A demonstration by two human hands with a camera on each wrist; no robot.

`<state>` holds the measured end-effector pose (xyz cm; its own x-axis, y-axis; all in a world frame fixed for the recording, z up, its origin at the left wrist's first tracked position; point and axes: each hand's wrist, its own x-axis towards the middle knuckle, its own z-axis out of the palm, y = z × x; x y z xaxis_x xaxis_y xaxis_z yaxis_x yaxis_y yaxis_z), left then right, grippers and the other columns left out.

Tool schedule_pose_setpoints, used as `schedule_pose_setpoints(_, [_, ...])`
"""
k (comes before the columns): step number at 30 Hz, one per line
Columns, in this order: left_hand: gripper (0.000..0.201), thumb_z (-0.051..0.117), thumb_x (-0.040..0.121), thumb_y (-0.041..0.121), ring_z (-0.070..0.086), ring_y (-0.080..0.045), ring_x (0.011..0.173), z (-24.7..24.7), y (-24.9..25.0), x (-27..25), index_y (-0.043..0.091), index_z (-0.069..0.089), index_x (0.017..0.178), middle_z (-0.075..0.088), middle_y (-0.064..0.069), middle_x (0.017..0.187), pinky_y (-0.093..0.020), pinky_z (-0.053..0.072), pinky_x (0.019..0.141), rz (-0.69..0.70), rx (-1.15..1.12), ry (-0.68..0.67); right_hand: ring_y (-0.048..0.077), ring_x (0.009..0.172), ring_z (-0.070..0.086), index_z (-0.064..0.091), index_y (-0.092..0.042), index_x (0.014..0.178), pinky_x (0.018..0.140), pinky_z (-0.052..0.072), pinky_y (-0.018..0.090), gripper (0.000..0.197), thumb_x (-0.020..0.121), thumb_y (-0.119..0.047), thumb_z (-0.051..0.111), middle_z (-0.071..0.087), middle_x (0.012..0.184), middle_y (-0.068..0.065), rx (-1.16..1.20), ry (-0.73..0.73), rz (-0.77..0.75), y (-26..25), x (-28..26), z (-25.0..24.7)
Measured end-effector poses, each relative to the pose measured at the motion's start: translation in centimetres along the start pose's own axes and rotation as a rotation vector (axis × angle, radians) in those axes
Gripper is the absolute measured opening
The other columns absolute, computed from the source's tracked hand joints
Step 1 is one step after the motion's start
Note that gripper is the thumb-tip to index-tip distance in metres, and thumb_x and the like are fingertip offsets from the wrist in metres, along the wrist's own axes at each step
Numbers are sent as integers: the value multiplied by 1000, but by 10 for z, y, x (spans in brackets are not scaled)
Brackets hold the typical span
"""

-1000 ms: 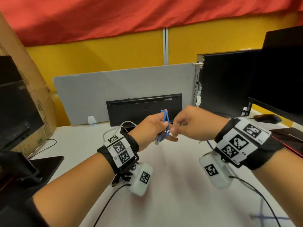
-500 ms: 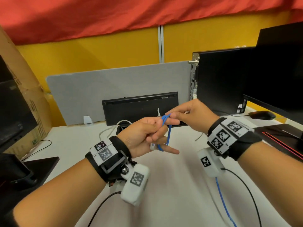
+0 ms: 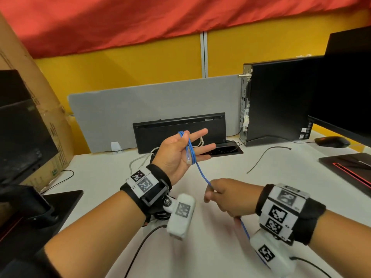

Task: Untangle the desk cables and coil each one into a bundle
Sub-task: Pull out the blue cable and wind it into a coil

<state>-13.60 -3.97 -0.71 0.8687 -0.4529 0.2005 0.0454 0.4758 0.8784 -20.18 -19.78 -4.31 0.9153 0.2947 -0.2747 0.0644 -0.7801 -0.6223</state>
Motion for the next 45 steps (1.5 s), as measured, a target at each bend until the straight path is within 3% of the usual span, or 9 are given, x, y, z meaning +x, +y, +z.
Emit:
schedule_pose_setpoints(3, [42,28,107,20,68,-38,103,-9,0,-1,12,25,148,65,-2,129,-58,46,97,6,239,57,10,35,50,58,-19,99,43,51,27,17,99,-30,45,51,72,4,12,-73,-4,-6,-18,-5])
schedule_pose_setpoints(6, [40,30,106,16,70,-28,102,-10,1,-4,25,63,125,51,6,143,-49,45,99,-33,490,63,15,40,51,64,-26,87,42,43,22,21,98,-26,46,51,70,2,-87,58,-72,-17,-29,-24])
schedule_pose_setpoints(12, [30,34,103,4,73,-16,88,8,-7,-11,-13,46,125,53,-1,137,-33,60,76,-198,655,-48,15,38,54,72,-11,85,43,50,25,24,95,-21,52,50,57,3,60,273,-123,-30,-26,-64])
schedule_pose_setpoints(15, [31,30,103,2,70,-21,64,12,-3,-18,-3,50,126,69,-16,98,-37,58,65,-222,749,-187,13,41,48,75,-13,79,43,45,21,21,91,-26,64,50,48,-1,74,429,-163,-26,-19,-76])
schedule_pose_setpoints(18, [33,32,104,8,46,-17,43,5,-3,-24,-1,50,131,59,-9,57,-60,49,87,-252,709,-217,22,61,55,78,-16,80,57,49,28,16,82,-31,73,70,72,9,12,483,-273,-20,-15,-80])
schedule_pose_setpoints(25, [43,31,98,15,24,-10,34,4,-2,-28,-4,59,124,29,0,42,-61,51,88,-429,210,-205,0,54,52,75,-23,77,56,42,21,19,87,-38,67,60,59,-12,-48,568,-329,-6,3,-72])
schedule_pose_setpoints(32, [45,42,93,19,17,-7,35,5,4,-30,-6,57,128,19,5,45,-55,51,91,-397,-138,-219,8,60,47,49,-22,80,54,38,17,26,99,-7,39,47,70,-8,-41,385,-171,-5,17,-47])
schedule_pose_setpoints(39, [38,37,100,16,28,-8,34,6,10,-13,-8,48,128,29,3,46,-52,55,86,-94,-273,50,17,45,46,46,-22,96,42,45,25,16,98,-13,33,50,78,8,121,49,19,-2,13,-10])
schedule_pose_setpoints(45, [28,31,106,22,68,-22,59,-7,7,1,0,49,105,73,-12,84,-55,53,89,94,121,193,2,48,43,57,-22,89,41,37,12,24,101,-26,38,46,69,-11,-37,67,-108,-21,0,-8])
